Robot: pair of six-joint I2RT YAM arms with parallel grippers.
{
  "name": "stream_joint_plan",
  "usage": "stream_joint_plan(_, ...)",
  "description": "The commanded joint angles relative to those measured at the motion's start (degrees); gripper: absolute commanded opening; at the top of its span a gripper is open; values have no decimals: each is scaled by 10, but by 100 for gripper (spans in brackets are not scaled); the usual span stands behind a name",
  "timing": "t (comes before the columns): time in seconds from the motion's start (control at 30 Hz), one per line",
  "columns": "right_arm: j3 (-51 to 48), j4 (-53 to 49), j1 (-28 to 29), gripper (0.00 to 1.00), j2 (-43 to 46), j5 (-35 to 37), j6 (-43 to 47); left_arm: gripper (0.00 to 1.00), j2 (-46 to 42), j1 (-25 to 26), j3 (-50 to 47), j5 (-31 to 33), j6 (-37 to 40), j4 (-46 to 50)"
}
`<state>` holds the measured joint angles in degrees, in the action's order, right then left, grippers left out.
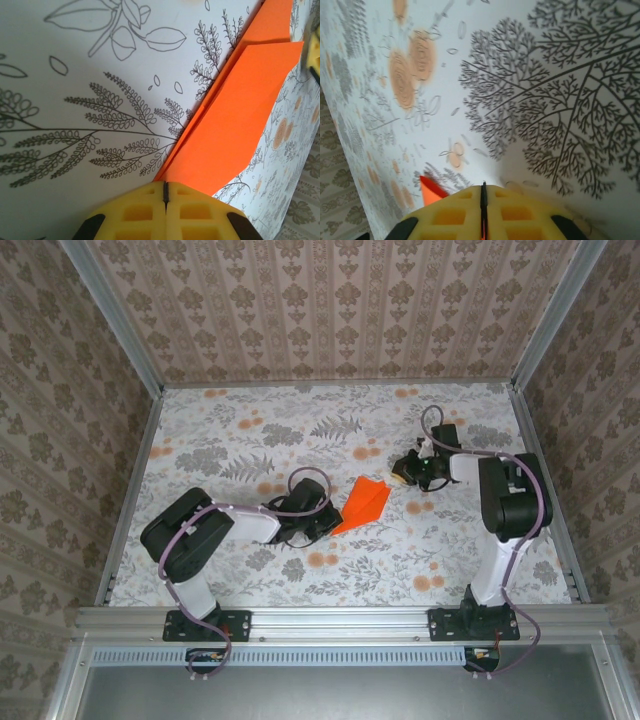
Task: Fold a paper plane with a square sheet of paper (pick it up from the middle)
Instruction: Fourth fold the wing at the center of the table, then pick up the paper from the center of the table.
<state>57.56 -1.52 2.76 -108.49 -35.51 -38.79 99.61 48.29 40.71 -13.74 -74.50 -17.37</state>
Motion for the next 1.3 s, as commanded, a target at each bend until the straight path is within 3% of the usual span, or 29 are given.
stream_joint_plan(0.0, -25, -12, 2, 15, 73, 6, -9, 0, 13, -12, 17, -16, 54, 67)
stream_joint_plan(0.13, -66, -37, 11, 29, 133, 6, -18, 22, -7, -28, 69, -51, 115, 71)
stream_joint_plan(0.27, -115, -38, 28, 41, 180, 8, -51, 43, -24, -43, 129, -62, 190, 143)
stream_joint_plan(0.47, -165, 3, 81, 50, 199, 41, -122, 63, -32, -78, 175, -53, 272, 220)
stream_joint_plan(0.67, -152, 34, 128, 50, 161, 66, -162, 82, -58, -93, 174, -28, 323, 254)
stream_joint_plan(0.9, -124, 37, 157, 49, 118, 92, -185, 100, -101, -132, 128, -24, 321, 254)
stream_joint_plan(1.27, -116, 94, 172, 41, 75, 68, -217, 100, -131, -151, 86, -28, 313, 241)
